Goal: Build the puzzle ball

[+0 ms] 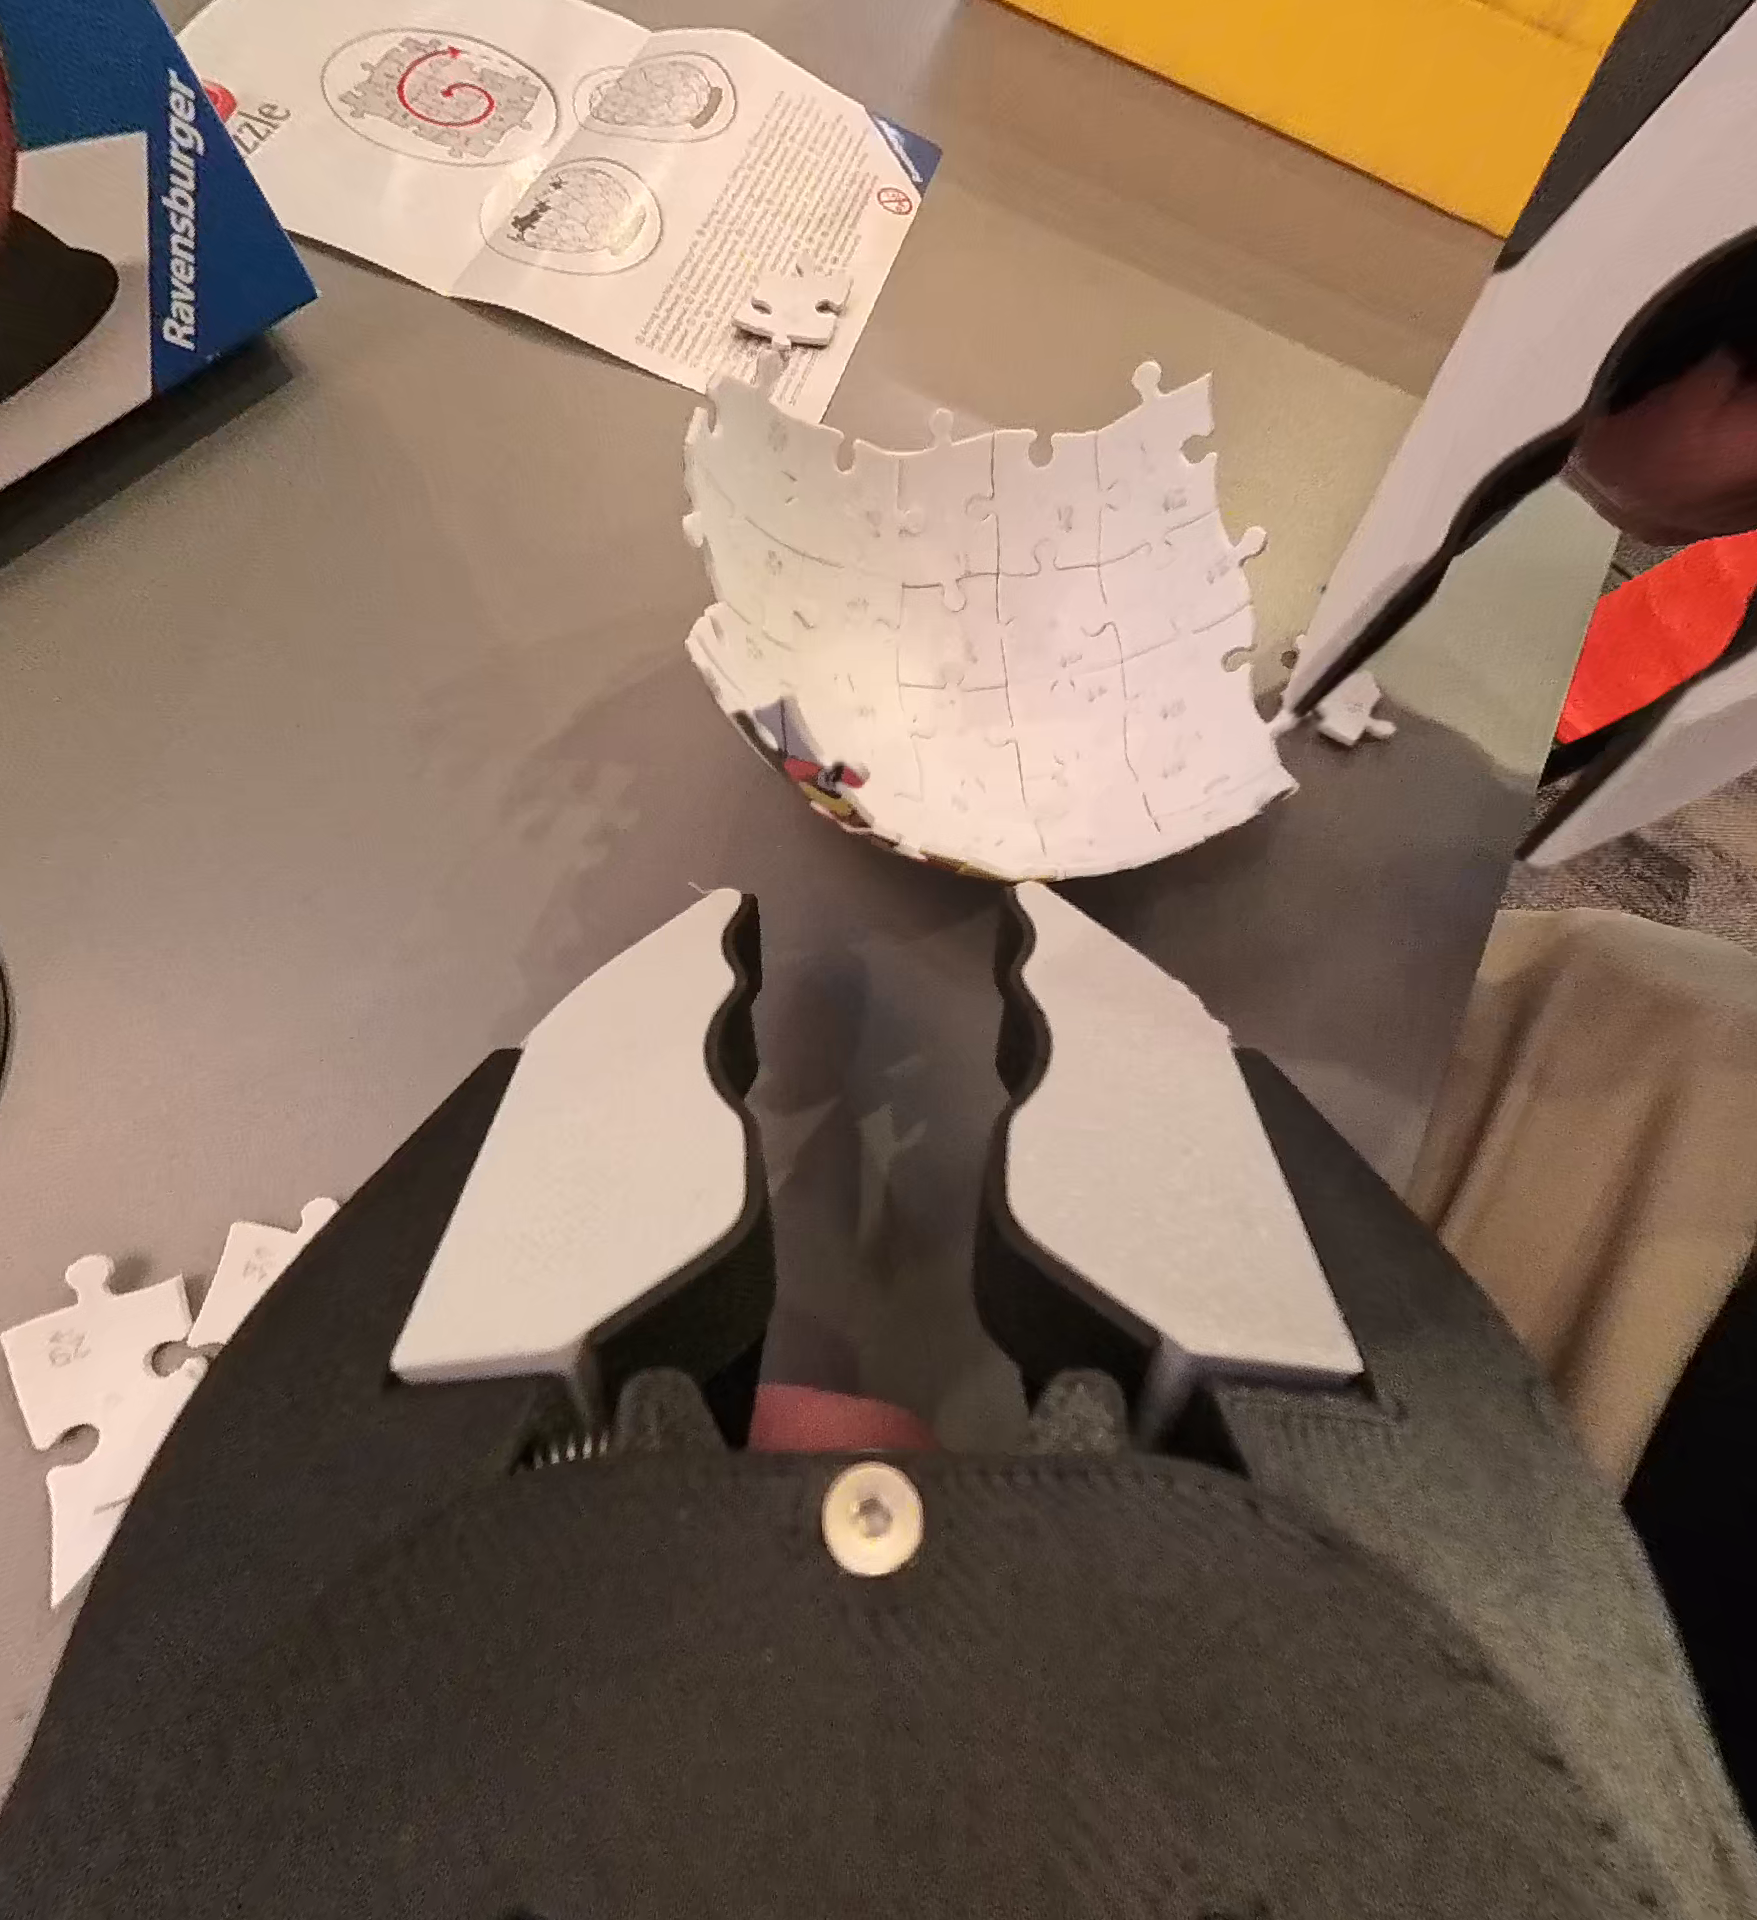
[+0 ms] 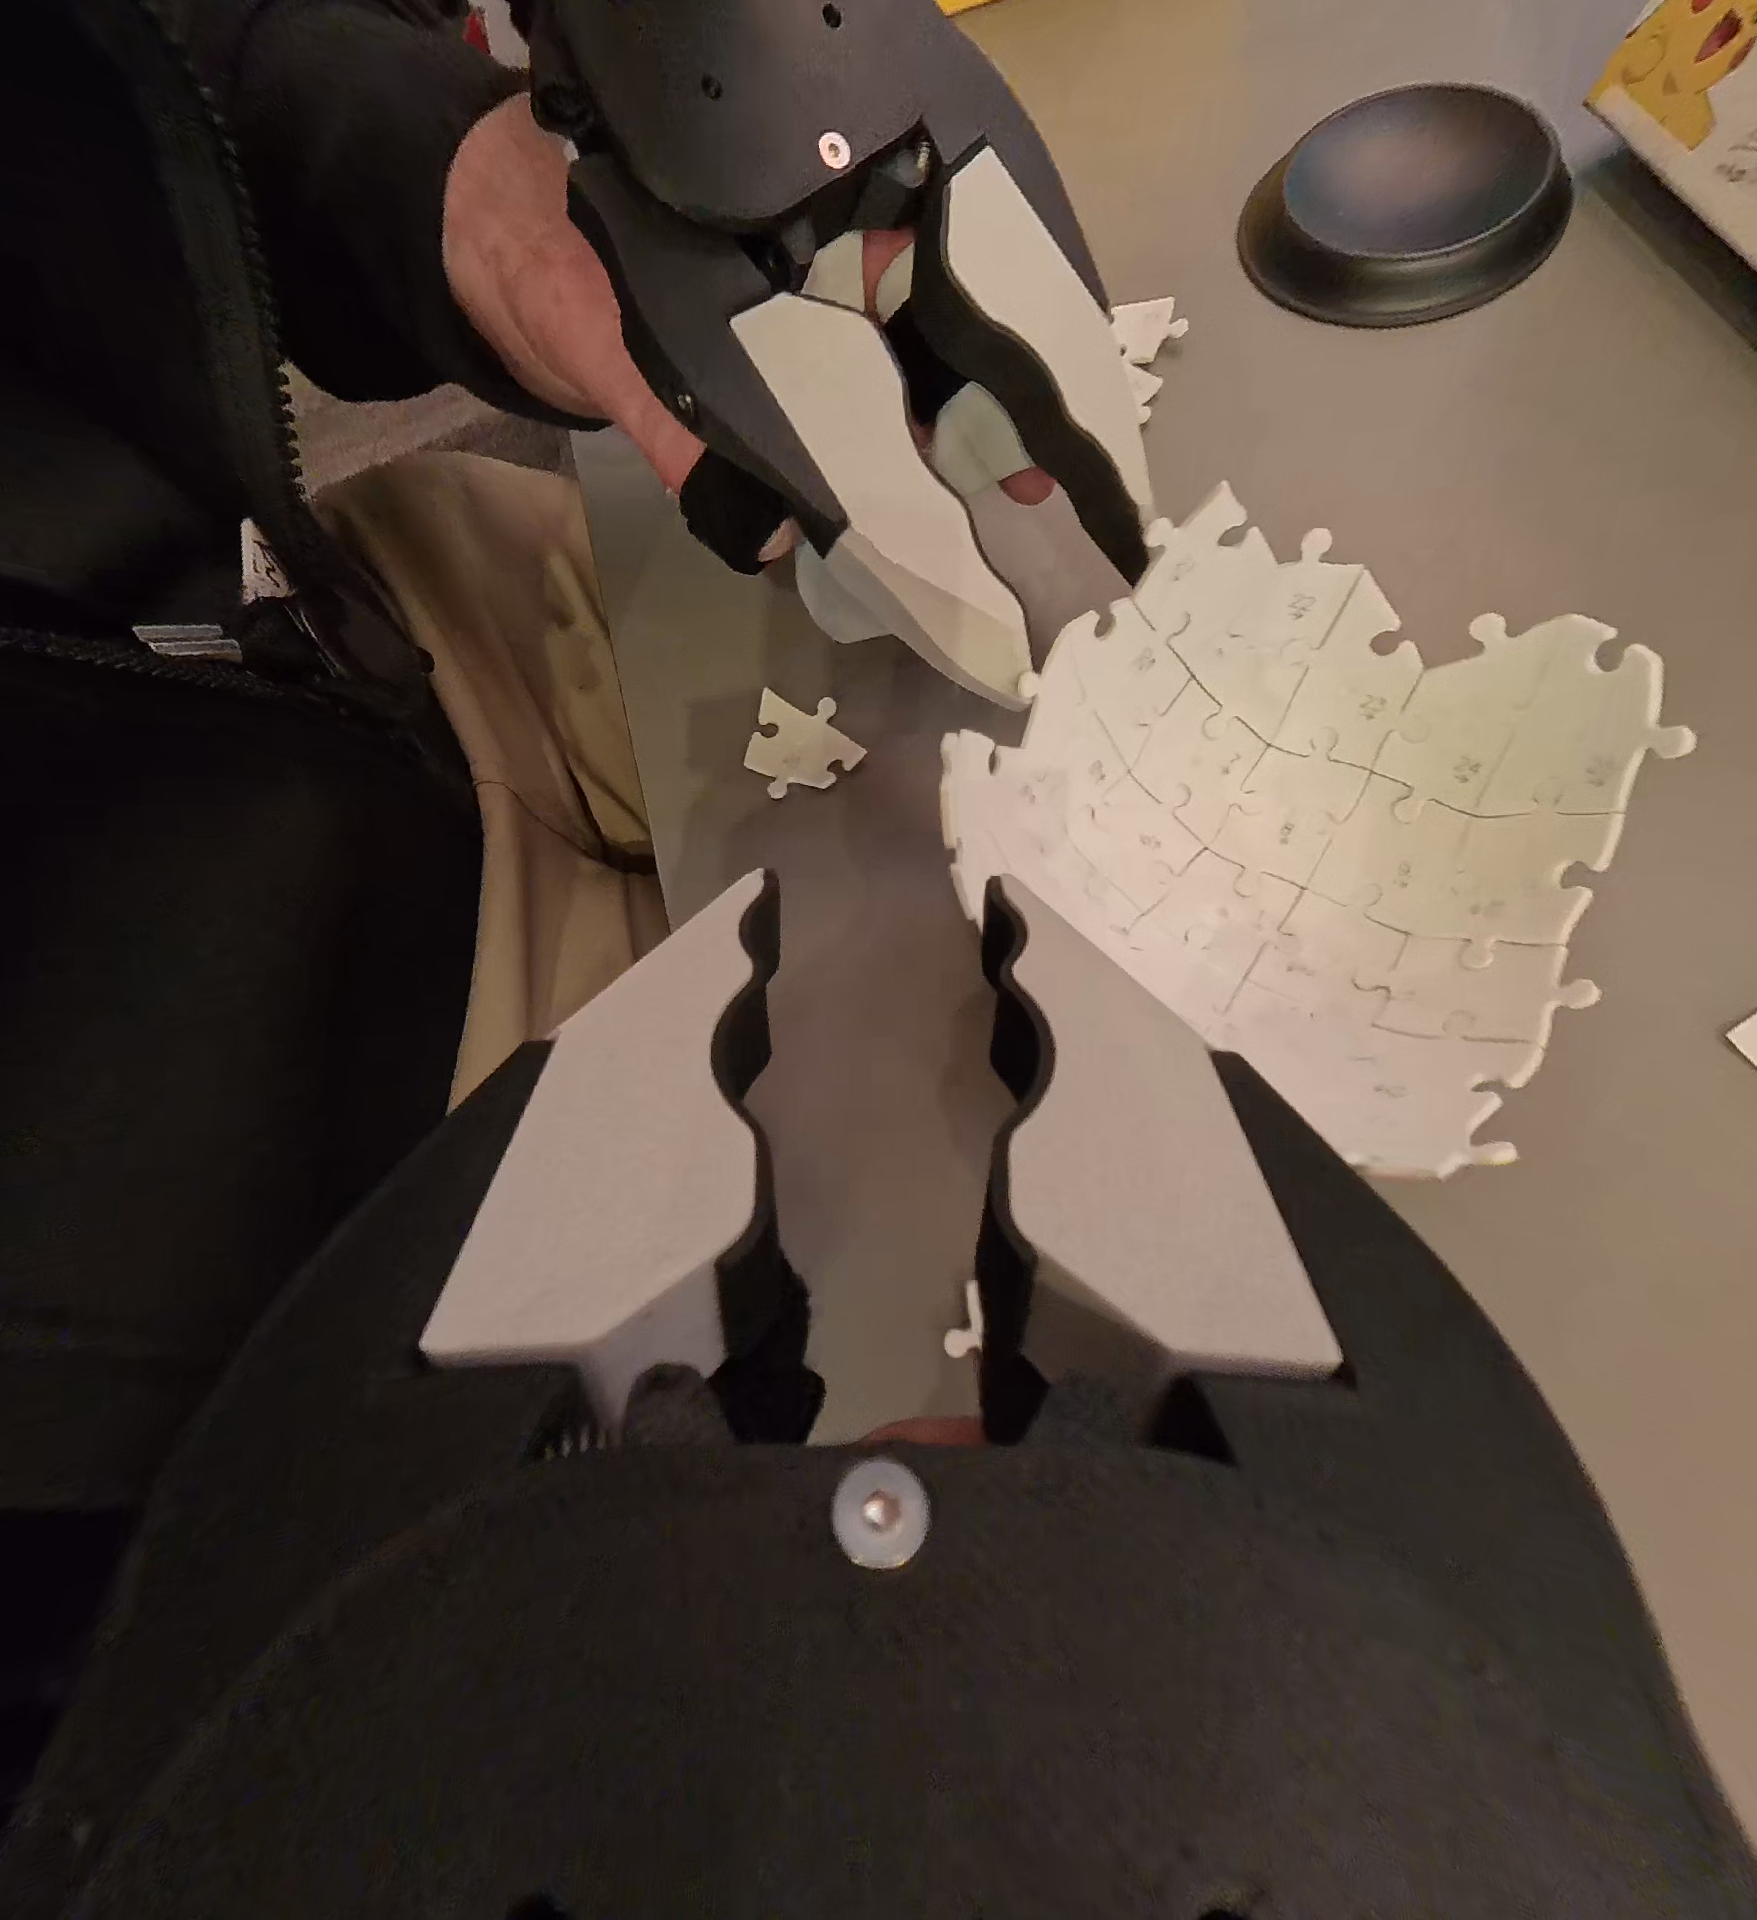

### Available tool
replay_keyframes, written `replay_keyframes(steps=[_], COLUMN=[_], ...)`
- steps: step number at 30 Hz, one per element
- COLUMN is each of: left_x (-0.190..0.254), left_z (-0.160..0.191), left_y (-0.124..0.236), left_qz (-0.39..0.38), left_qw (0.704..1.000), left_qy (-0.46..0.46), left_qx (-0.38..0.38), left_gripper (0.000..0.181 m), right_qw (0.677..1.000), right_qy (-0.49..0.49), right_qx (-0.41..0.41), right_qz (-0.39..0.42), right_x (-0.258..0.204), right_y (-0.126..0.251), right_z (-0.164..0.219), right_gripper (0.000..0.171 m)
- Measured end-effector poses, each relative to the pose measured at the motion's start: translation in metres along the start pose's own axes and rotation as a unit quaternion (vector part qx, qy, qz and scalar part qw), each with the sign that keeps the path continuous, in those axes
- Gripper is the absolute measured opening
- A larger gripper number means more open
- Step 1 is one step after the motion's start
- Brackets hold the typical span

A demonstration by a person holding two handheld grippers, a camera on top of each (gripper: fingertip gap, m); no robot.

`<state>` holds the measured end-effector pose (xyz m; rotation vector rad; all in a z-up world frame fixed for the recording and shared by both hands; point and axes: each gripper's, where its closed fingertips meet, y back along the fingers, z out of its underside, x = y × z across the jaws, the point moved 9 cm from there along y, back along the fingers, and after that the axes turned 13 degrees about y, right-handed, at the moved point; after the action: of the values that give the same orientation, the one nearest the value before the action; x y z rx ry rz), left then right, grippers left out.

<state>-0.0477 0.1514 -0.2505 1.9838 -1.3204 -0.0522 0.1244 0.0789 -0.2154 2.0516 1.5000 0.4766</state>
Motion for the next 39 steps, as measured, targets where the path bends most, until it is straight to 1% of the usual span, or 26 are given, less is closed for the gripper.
replay_keyframes(steps=[6, 11, 19, 22, 25, 27, 29, 31, 33, 37, 39], left_x=[0.0, 0.001, 0.002, 0.001, -0.001, -0.002, -0.003, -0.003, -0.003, -0.004, -0.004], left_z=[-0.001, -0.005, -0.009, -0.01, -0.012, -0.012, -0.012, -0.013, -0.014, -0.019, -0.022], left_y=[-0.001, -0.002, -0.004, -0.003, -0.003, -0.003, -0.004, -0.004, -0.003, -0.004, -0.005], left_qz=[0.0, 0.002, 0.002, 0.002, 0.003, 0.002, 0.003, 0.002, 0.0, -0.004, -0.006], left_qw=[1.0, 1.0, 1.0, 1.0, 1.0, 1.0, 1.0, 1.0, 1.0, 1.0, 0.999], left_qy=[-0.002, -0.006, -0.008, -0.004, -0.001, 0.001, 0.004, 0.003, 0.001, 0.001, 0.002], left_qx=[0.002, 0.007, 0.012, 0.015, 0.019, 0.021, 0.019, 0.022, 0.024, 0.03, 0.033], left_gripper=[0.042, 0.042, 0.042, 0.042, 0.041, 0.041, 0.041, 0.041, 0.041, 0.041, 0.04], right_qw=[0.999, 0.996, 0.98, 0.967, 0.955, 0.953, 0.955, 0.959, 0.964, 0.967, 0.969], right_qy=[-0.011, -0.025, -0.064, -0.078, -0.078, -0.072, -0.062, -0.065, -0.088, -0.075, -0.073], right_qx=[0.012, 0.018, 0.014, -0.003, -0.003, -0.005, -0.033, -0.054, -0.065, -0.079, -0.085], right_qz=[0.032, 0.081, 0.186, 0.241, 0.287, 0.293, 0.287, 0.272, 0.241, 0.23, 0.219], right_x=[0.007, 0.018, 0.04, 0.055, 0.077, 0.093, 0.113, 0.133, 0.149, 0.166, 0.172], right_y=[0.017, 0.036, 0.061, 0.068, 0.073, 0.071, 0.065, 0.055, 0.044, 0.034, 0.03], right_z=[0.004, 0.012, 0.03, 0.041, 0.045, 0.044, 0.048, 0.056, 0.066, 0.07, 0.07], right_gripper=[0.039, 0.039, 0.041, 0.044, 0.044, 0.044, 0.041, 0.04, 0.041, 0.04, 0.034])
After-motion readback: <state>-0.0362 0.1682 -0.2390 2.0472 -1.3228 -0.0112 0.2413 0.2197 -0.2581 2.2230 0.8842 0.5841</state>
